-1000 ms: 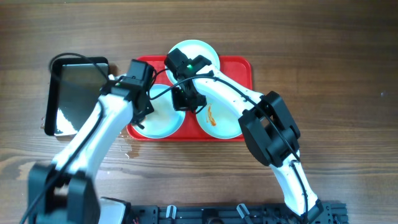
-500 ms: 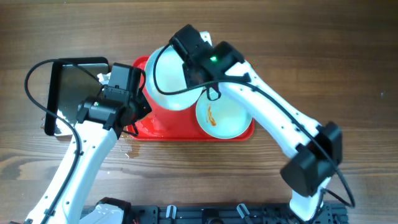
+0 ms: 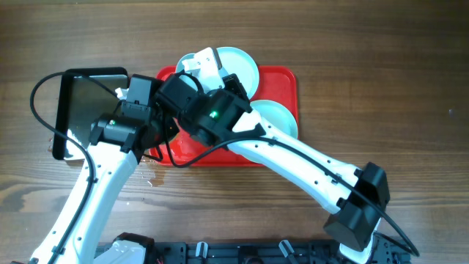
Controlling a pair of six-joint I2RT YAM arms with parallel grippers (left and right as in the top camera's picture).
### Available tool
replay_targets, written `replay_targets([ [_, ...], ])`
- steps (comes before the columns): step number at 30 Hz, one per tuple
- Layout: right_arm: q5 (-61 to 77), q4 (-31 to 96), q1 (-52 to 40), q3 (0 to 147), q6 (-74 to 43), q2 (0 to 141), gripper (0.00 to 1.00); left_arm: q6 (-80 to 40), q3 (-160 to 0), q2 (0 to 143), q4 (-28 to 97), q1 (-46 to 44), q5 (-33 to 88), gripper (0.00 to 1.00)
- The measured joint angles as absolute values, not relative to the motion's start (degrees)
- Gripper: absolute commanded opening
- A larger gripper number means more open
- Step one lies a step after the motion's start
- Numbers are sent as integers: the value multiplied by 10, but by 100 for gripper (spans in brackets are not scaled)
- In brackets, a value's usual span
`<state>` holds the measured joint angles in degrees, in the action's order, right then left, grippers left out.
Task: Clean dirty plates on tray and stack at the side
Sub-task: 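Lift the cleaned plate off the red tray with the right gripper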
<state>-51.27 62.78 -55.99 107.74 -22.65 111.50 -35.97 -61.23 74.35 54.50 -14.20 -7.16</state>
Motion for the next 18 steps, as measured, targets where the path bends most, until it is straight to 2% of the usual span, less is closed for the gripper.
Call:
replay_targets([
  [18,-615,639,-571,1077,-192,1115,4,-360,-611,743,545,-141,-71,4],
])
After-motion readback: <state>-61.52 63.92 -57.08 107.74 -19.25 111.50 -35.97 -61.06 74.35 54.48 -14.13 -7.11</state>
